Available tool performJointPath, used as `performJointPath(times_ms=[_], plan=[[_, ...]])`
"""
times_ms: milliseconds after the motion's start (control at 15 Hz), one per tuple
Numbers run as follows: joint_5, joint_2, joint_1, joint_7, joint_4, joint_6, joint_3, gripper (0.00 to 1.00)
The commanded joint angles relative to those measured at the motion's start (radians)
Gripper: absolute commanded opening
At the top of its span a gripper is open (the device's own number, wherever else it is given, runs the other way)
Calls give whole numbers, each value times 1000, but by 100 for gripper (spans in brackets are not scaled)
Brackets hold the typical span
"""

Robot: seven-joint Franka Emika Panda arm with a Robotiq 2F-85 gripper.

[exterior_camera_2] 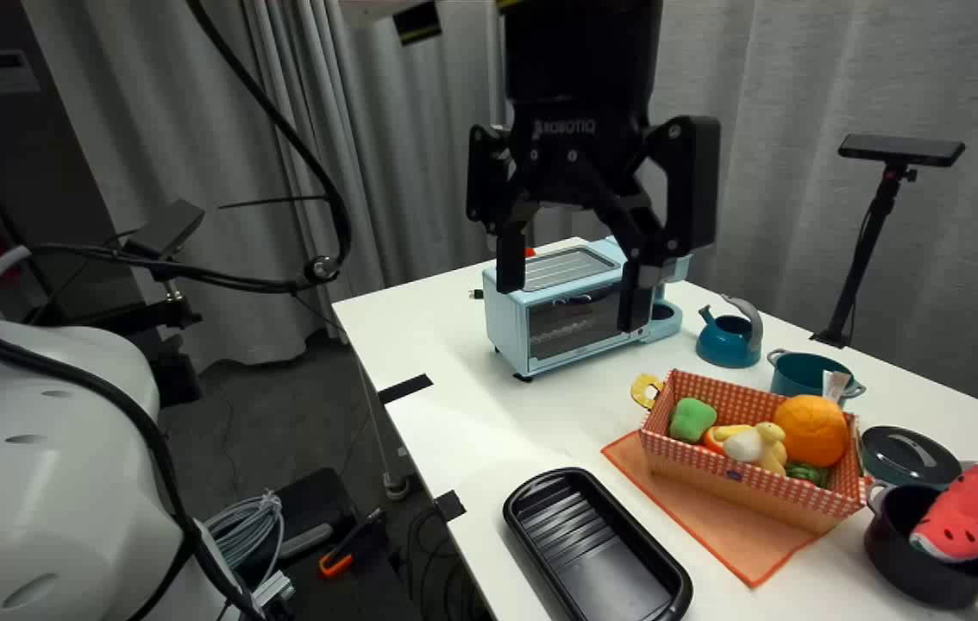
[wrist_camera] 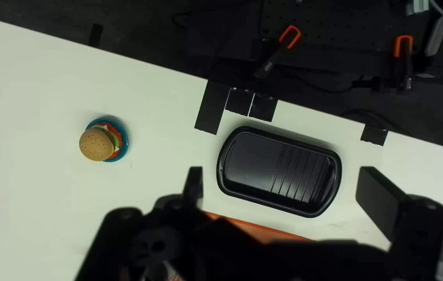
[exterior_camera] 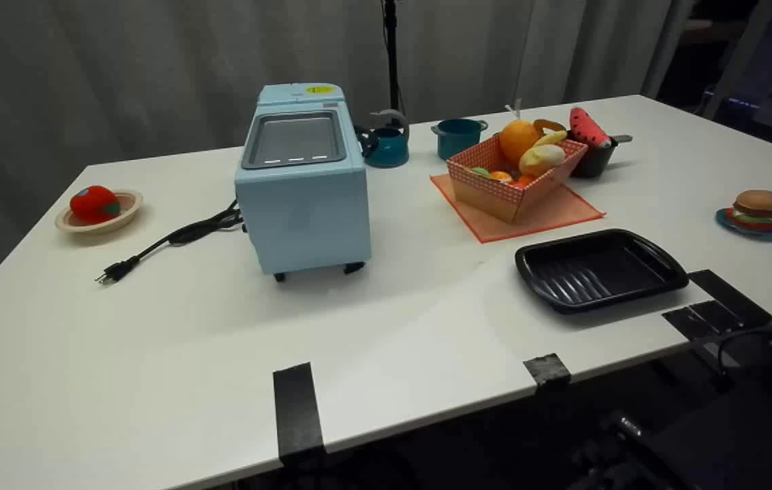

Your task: Remove the watermelon from the pot and place it in the basket

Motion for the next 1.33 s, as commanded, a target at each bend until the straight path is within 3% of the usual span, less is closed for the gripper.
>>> performJointPath(times_ms=[0,1067,1267], plan=[[-4,0,10,5,2,-4,-7,100],[-4,0,10,5,2,-4,-7,100],[1,87,17,24,44,32,-8,100]])
